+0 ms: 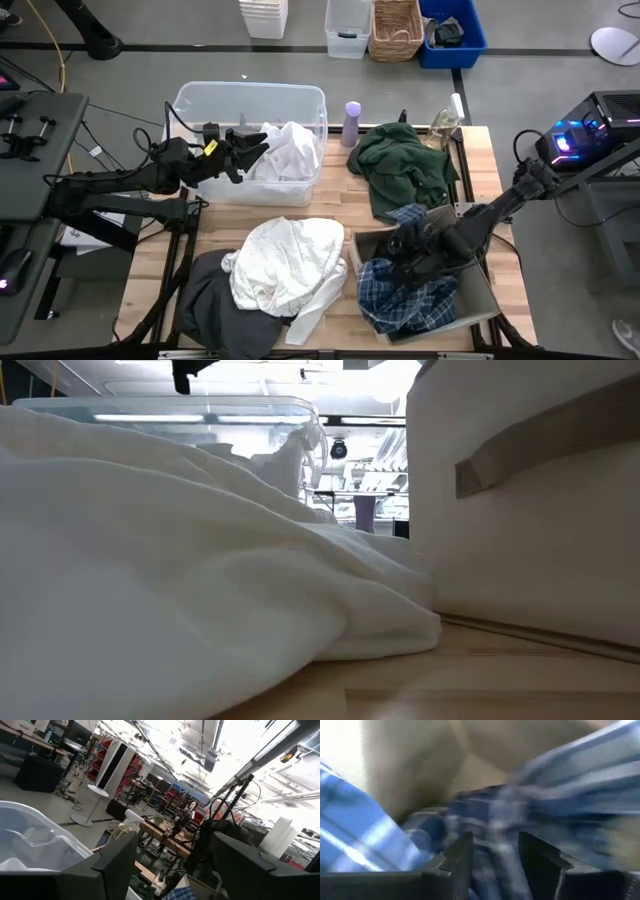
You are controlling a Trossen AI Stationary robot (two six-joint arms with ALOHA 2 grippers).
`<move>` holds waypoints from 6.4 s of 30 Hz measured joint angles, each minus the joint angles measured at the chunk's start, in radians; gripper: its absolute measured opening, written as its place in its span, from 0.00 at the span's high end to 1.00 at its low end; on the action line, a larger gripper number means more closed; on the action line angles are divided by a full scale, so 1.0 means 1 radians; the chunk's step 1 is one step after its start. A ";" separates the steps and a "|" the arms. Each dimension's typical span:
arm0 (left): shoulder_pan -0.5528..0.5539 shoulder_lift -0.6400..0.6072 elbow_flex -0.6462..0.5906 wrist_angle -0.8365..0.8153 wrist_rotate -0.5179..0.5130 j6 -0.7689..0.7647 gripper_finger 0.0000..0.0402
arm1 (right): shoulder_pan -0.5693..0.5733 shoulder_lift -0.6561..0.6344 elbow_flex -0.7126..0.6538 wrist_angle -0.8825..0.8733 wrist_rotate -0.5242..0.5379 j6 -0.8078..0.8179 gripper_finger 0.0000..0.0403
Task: Sort clothes
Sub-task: Put the blue polo shirt into the laundry bin, then put the green shirt into the laundry bin
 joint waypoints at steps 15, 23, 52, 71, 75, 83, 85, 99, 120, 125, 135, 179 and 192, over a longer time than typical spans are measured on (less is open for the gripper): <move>0.000 0.000 0.000 -0.010 -0.058 0.034 0.39 | 0.019 0.062 -0.577 0.685 -0.668 0.502 0.63; 0.005 0.000 0.000 -0.016 -0.092 0.069 0.39 | -0.062 0.064 -0.474 0.619 -0.676 0.316 0.63; 0.084 -0.135 0.016 -0.215 0.156 0.060 0.39 | -0.376 -0.001 0.457 -0.137 -0.286 -0.133 0.63; 0.087 -0.124 0.017 -0.251 0.255 -0.055 0.39 | -1.248 0.012 -0.196 0.464 0.002 0.034 0.64; 0.088 -0.124 0.017 -0.251 0.245 -0.068 0.39 | -1.264 0.025 -0.210 0.499 -0.013 0.123 0.69; 0.089 -0.124 0.017 -0.245 0.239 -0.056 0.39 | -1.217 -0.005 -0.017 0.473 -0.012 -0.162 0.78; 0.089 -0.122 0.017 -0.245 0.238 -0.055 0.39 | -1.185 -0.011 0.044 0.351 0.016 -0.206 0.78; 0.089 -0.079 0.017 -0.262 0.238 -0.075 0.39 | -1.071 -0.002 -0.235 0.392 0.076 0.167 0.78; 0.088 -0.060 0.017 -0.270 0.267 -0.117 0.39 | -1.159 -0.005 -0.345 0.364 -0.069 0.127 0.64; 0.089 -0.060 0.017 -0.271 0.267 -0.099 0.39 | -1.083 -0.039 -0.284 0.367 -0.077 -0.073 0.62; 0.089 -0.060 0.017 -0.271 0.267 -0.098 0.39 | -1.068 -0.065 -0.242 0.409 -0.001 -0.236 0.62; 0.089 -0.060 0.017 -0.292 0.266 -0.127 0.39 | -1.217 0.145 -0.349 0.523 0.027 0.074 0.30; 0.089 -0.060 0.017 -0.292 0.266 -0.134 0.39 | -0.984 0.143 -0.385 0.364 -0.075 -0.038 0.93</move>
